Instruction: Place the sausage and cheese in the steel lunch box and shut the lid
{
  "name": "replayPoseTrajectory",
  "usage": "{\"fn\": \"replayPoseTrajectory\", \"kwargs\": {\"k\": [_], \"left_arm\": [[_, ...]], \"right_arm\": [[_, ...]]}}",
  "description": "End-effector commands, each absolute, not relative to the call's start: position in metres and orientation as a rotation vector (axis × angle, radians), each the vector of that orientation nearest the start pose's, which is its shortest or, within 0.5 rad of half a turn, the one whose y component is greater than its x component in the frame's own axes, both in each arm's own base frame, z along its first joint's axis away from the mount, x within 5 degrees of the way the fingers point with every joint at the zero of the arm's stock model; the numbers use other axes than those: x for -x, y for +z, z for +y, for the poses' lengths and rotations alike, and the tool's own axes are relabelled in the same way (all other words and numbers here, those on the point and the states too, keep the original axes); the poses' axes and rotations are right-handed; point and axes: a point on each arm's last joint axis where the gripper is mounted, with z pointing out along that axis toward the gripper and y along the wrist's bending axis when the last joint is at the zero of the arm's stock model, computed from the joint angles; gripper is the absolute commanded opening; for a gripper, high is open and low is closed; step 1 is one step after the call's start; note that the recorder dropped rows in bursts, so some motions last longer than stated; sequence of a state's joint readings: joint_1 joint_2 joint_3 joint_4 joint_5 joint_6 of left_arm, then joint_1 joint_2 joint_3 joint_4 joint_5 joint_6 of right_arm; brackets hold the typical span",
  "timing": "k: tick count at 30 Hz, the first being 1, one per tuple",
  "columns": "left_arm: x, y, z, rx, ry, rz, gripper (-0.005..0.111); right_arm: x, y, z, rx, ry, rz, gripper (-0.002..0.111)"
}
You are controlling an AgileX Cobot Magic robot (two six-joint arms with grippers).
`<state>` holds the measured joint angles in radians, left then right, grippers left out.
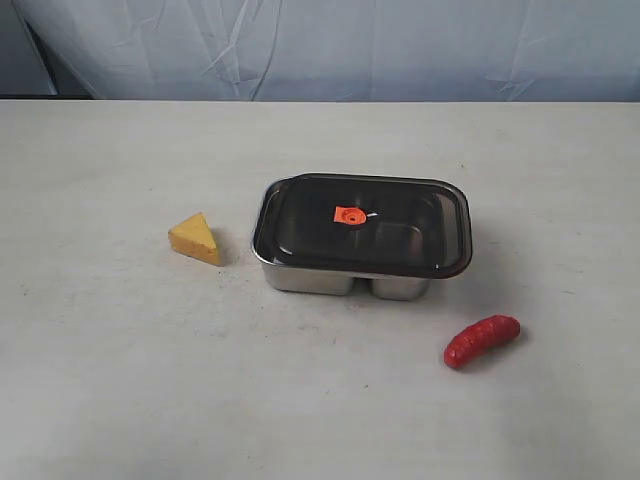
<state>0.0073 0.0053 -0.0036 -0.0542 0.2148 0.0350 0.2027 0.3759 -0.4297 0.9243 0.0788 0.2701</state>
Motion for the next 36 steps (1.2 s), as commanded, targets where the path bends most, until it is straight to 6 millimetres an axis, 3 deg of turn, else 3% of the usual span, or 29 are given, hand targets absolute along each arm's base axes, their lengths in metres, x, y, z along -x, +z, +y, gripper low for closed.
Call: {"fn": "replayPoseTrajectory", "kwargs": {"k": [1,3,8,9,14,22,30,36], "left_arm": [[-0.056,0.194,-0.001,0.017,-0.020,1.690,0.000],[-0.056,0.194,-0.001,0.017,-0.020,1.690,0.000],[-0.056,0.194,-0.001,0.017,-0.020,1.690,0.000],[-0.056,0.194,-0.001,0.017,-0.020,1.690,0.000],[-0.056,0.194,0.000,0.012,-0.013,1.690,0.000],[-0.056,0.194,0.000,0.012,-0.013,1.690,0.000],[-0.056,0.194,0.000,0.012,-0.013,1.690,0.000],[-0.056,0.195,0.000,0.012,-0.013,1.688,0.000]], "right_arm": [[-0.156,0.387,0.049,-0.409,0.931,1.696,-0.001],[-0.195,0.405,0.064,-0.300,0.912,1.808,-0.001],[-0.268,0.409,0.089,-0.167,0.918,2.010,-0.001],[-0.288,0.401,0.090,-0.159,0.926,2.094,-0.001],[-0.325,0.367,0.072,-0.088,1.030,2.363,-0.001],[-0.358,0.284,0.021,-0.016,1.145,2.618,-0.001],[-0.360,0.212,0.023,0.074,1.361,2.565,-0.001],[-0.354,0.179,0.026,0.138,1.434,2.523,-0.001]]}}
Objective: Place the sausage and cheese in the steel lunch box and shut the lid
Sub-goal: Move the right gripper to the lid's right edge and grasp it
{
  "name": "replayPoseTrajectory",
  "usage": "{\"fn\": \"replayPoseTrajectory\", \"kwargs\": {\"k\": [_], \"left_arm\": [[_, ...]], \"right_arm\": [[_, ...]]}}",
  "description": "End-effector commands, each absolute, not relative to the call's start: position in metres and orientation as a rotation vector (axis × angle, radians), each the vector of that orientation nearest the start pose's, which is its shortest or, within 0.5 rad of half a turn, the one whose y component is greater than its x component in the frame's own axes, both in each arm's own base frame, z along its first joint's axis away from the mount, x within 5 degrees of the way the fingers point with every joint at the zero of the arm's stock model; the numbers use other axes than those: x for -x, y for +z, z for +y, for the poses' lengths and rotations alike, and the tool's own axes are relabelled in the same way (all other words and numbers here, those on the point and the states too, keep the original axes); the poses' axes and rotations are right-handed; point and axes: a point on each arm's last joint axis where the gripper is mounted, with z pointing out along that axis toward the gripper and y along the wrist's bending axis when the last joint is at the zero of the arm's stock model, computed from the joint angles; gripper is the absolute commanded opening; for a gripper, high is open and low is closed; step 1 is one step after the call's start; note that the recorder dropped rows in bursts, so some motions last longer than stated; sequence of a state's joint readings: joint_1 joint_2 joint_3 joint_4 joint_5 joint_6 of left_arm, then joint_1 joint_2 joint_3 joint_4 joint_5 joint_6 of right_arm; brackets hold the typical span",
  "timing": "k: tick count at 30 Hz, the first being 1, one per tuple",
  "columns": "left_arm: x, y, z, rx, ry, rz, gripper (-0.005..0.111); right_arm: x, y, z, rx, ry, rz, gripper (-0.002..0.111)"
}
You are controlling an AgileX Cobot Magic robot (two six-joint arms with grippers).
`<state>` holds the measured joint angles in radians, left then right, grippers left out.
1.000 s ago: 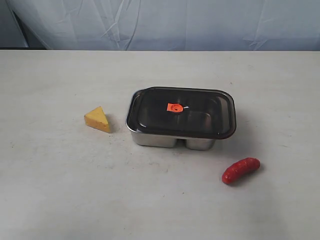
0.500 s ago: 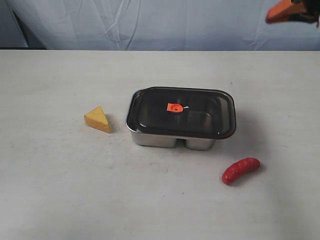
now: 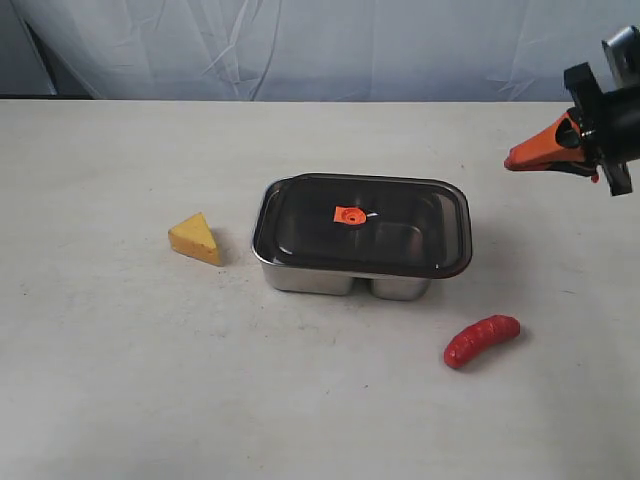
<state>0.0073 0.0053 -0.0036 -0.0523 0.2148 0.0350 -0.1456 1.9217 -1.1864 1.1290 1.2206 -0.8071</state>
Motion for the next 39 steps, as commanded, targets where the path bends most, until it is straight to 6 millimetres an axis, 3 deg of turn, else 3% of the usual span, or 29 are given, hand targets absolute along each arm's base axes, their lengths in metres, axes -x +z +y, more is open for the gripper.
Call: {"fn": "replayPoseTrajectory", "kwargs": {"k": [1,3,8,11,23,34,37,39], "left_arm": [[-0.056,0.195,0.000,0.012,-0.013,1.688,0.000],[-0.056,0.195,0.000,0.012,-0.013,1.688,0.000],[-0.056,0.195,0.000,0.011,-0.011,1.688,0.000],[-0.056,0.195,0.000,0.011,-0.011,1.688,0.000],[-0.056,0.195,0.000,0.010,-0.010,1.688,0.000],[-0.056,0.195,0.000,0.010,-0.010,1.688,0.000],[-0.056,0.195,0.000,0.010,-0.010,1.688,0.000],[-0.056,0.195,0.000,0.010,-0.010,1.688,0.000]], "right_arm": [[-0.354,0.175,0.027,0.145,1.440,2.519,-0.001],[-0.354,0.170,0.027,0.150,1.445,2.523,0.005],[-0.355,0.162,0.027,0.148,1.457,2.532,0.035],[-0.353,0.157,0.031,0.148,1.473,2.548,0.040],[-0.344,0.116,0.053,0.121,1.579,2.653,0.040],[-0.341,0.114,0.072,0.213,1.596,2.660,0.040],[-0.340,0.113,0.072,0.230,1.589,2.672,0.035],[-0.339,0.113,0.072,0.247,1.580,2.683,0.024]]}}
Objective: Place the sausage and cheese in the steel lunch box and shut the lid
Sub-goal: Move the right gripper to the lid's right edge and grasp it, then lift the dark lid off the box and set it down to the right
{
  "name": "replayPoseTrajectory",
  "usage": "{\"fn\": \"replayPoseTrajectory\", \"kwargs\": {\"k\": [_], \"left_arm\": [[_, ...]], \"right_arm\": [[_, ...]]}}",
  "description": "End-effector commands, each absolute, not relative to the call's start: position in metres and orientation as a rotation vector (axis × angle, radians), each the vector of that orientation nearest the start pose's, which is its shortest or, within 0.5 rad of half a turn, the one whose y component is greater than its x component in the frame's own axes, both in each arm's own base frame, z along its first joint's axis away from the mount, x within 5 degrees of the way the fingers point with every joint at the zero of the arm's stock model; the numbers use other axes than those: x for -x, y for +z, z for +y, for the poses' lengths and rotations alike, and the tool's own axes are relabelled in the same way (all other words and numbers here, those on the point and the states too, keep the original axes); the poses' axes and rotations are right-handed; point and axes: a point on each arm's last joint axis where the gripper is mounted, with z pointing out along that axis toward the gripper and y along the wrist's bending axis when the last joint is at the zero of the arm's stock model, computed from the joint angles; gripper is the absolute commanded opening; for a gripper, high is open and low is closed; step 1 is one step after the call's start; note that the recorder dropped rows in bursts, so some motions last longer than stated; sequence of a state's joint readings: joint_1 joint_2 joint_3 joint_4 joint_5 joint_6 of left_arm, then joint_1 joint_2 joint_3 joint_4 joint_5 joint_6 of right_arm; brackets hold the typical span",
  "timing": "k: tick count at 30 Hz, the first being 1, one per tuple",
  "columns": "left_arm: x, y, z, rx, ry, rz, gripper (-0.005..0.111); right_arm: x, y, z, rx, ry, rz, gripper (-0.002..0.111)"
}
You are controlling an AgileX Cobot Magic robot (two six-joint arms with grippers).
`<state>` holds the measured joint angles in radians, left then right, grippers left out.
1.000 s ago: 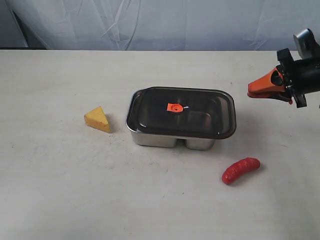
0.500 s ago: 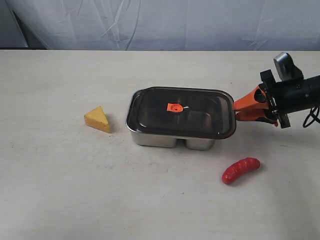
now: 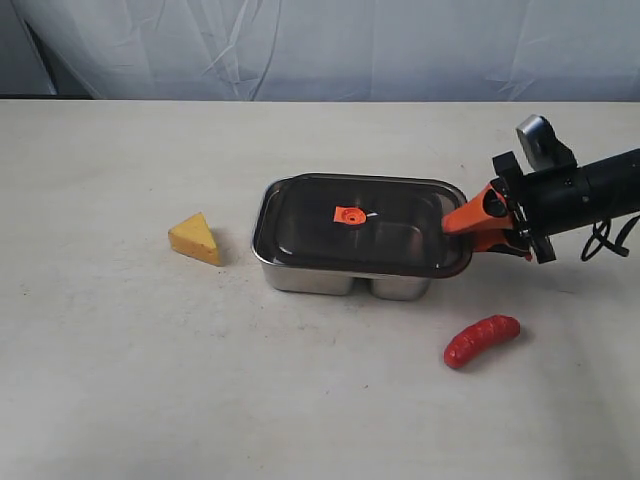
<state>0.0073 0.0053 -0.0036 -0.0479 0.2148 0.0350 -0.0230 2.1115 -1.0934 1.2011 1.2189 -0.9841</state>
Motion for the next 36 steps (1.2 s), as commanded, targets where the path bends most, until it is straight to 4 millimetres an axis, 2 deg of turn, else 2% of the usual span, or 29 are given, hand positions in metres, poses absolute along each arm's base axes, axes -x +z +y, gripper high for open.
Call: {"fn": "replayPoseTrajectory", "kwargs": {"k": [1,2,3,6,8,12,16,20,21,23,26,29,31,33,36], "left_arm": [[-0.056,0.195,0.000,0.010,-0.010,1.688,0.000],[-0.056,0.195,0.000,0.010,-0.010,1.688,0.000],[-0.056,0.195,0.000,0.010,-0.010,1.688,0.000],[-0.056,0.195,0.000,0.010,-0.010,1.688,0.000],[-0.056,0.195,0.000,0.010,-0.010,1.688,0.000],[-0.056,0.194,0.000,0.007,-0.006,1.690,0.000],[-0.056,0.194,0.000,0.007,-0.006,1.690,0.000],[-0.056,0.194,0.000,0.007,-0.006,1.690,0.000],[-0.056,0.194,0.000,0.007,-0.006,1.690,0.000],[-0.056,0.194,0.000,0.007,-0.006,1.690,0.000],[-0.056,0.194,0.000,0.007,-0.006,1.690,0.000],[-0.056,0.194,0.000,0.007,-0.006,1.690,0.000],[-0.056,0.194,0.000,0.007,-0.006,1.690,0.000],[-0.056,0.194,0.000,0.007,-0.006,1.690,0.000],[-0.056,0.194,0.000,0.007,-0.006,1.690,0.000]], "right_arm": [[-0.339,0.112,0.072,0.242,1.579,2.692,0.019],[-0.338,0.112,0.071,0.238,1.579,2.699,0.013],[-0.338,0.112,0.071,0.238,1.578,2.702,0.002],[-0.338,0.113,0.070,0.238,1.573,2.708,-0.001],[-0.339,0.120,0.067,0.242,1.555,2.691,-0.001],[-0.341,0.158,0.052,0.226,1.494,2.582,-0.001],[-0.341,0.198,0.054,0.224,1.484,2.430,-0.001],[-0.334,0.235,0.056,0.305,1.432,2.308,-0.001],[-0.332,0.243,0.055,0.309,1.379,2.293,-0.001],[-0.333,0.261,0.048,0.268,1.147,2.260,-0.001],[-0.332,0.283,0.029,0.273,0.692,2.222,-0.001],[-0.331,0.286,0.017,0.361,0.437,2.225,-0.001],[-0.331,0.283,0.015,0.437,0.331,2.238,-0.001],[-0.332,0.279,0.019,0.579,0.213,2.235,-0.001],[-0.334,0.269,0.038,0.855,0.032,2.203,-0.001]]}}
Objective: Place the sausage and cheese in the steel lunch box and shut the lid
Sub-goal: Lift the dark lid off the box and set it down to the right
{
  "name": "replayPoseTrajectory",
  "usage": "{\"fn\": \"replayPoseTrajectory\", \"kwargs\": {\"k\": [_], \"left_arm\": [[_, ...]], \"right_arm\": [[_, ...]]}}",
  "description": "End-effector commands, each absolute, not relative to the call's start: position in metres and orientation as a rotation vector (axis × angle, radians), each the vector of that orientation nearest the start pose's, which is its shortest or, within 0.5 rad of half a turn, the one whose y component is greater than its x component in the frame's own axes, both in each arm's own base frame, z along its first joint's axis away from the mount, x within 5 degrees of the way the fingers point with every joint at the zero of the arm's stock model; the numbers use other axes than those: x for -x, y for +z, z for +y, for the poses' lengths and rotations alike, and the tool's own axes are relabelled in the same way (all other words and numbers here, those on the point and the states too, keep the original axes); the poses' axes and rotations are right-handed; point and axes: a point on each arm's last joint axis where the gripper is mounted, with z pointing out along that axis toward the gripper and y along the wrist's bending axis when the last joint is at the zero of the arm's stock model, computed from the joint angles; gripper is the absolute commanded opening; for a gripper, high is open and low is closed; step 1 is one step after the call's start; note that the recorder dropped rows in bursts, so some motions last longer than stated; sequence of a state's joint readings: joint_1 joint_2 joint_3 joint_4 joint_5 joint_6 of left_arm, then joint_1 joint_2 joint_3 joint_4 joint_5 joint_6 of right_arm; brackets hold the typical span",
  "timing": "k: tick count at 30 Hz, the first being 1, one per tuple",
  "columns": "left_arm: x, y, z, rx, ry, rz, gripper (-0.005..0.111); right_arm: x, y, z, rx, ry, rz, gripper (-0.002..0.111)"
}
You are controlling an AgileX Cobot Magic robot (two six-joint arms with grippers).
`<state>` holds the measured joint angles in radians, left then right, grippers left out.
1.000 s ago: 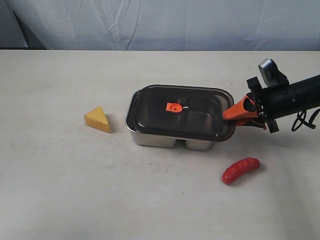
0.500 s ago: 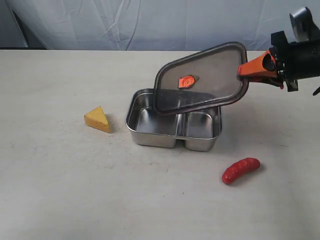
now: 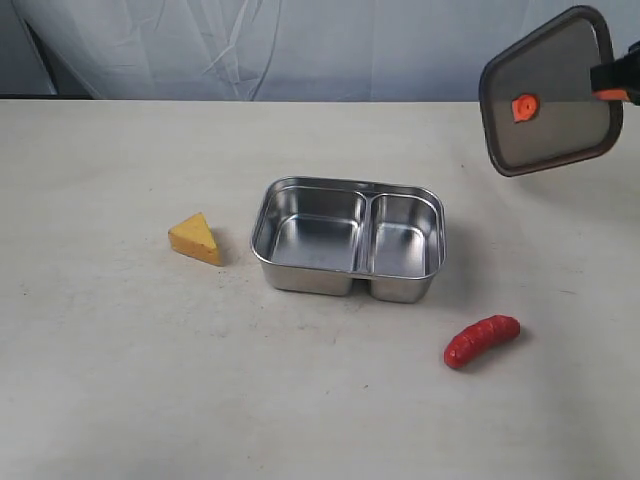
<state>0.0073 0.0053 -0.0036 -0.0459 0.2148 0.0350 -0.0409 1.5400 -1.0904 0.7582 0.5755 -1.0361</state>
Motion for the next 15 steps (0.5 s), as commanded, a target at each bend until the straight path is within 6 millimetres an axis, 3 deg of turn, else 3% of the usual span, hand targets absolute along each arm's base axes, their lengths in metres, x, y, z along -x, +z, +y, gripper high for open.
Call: {"fn": "replayPoseTrajectory", "kwargs": {"k": [1,3,6,10,15], "left_arm": [[-0.056,0.194,0.000,0.007,-0.006,1.690,0.000],[-0.056,0.194,0.000,0.007,-0.006,1.690,0.000],[-0.056,0.194,0.000,0.007,-0.006,1.690,0.000],[-0.056,0.194,0.000,0.007,-0.006,1.690,0.000],[-0.056,0.194,0.000,0.007,-0.006,1.690,0.000]], "right_arm": [[-0.334,0.265,0.047,0.980,-0.044,2.175,-0.001],[-0.333,0.260,0.067,1.221,-0.182,2.096,-0.001],[-0.332,0.253,0.092,1.416,-0.312,1.996,-0.001],[-0.331,0.239,0.112,1.572,-0.405,1.958,-0.001],[-0.331,0.216,0.117,1.662,-0.419,2.028,-0.001]]}}
